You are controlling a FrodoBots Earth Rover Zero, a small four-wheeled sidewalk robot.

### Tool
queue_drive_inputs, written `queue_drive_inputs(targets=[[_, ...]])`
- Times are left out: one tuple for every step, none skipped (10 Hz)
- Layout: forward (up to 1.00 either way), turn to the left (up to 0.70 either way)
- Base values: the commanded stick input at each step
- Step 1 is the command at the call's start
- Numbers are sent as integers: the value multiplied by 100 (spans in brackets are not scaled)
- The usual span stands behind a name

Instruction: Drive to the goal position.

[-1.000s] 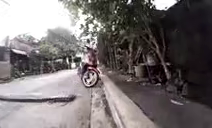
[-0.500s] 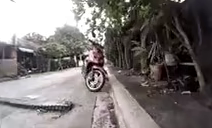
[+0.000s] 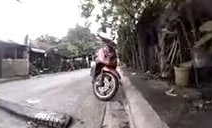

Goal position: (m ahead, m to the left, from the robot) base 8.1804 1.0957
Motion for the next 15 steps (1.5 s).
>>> queue_drive_inputs(targets=[[0,45],[63,34],[61,34],[2,45],[0,45],[0,45],[0,45],[0,45],[0,45],[0,45],[0,45],[24,41],[100,27],[100,27],[100,27]])
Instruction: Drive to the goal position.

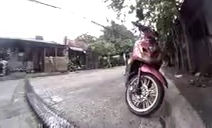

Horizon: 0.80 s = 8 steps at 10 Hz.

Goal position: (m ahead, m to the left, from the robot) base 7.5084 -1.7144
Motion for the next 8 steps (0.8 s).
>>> queue_drive_inputs(targets=[[100,14],[100,0],[100,0],[100,0],[100,0],[100,0],[100,0],[100,0]])
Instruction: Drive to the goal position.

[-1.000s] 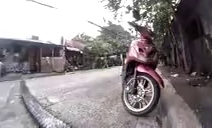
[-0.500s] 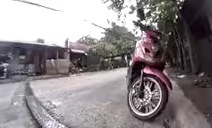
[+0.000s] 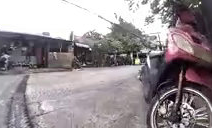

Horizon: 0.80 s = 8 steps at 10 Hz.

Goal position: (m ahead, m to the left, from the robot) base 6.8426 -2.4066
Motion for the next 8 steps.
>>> queue_drive_inputs(targets=[[100,0],[100,6],[100,25],[100,1],[100,0],[100,0],[100,-5],[100,-23]])
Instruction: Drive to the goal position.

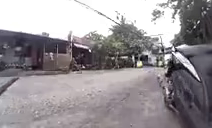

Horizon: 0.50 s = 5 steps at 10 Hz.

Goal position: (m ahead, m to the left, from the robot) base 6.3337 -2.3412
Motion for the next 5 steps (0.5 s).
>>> queue_drive_inputs(targets=[[100,-27],[100,-27],[100,-27],[100,-27],[100,-27]])
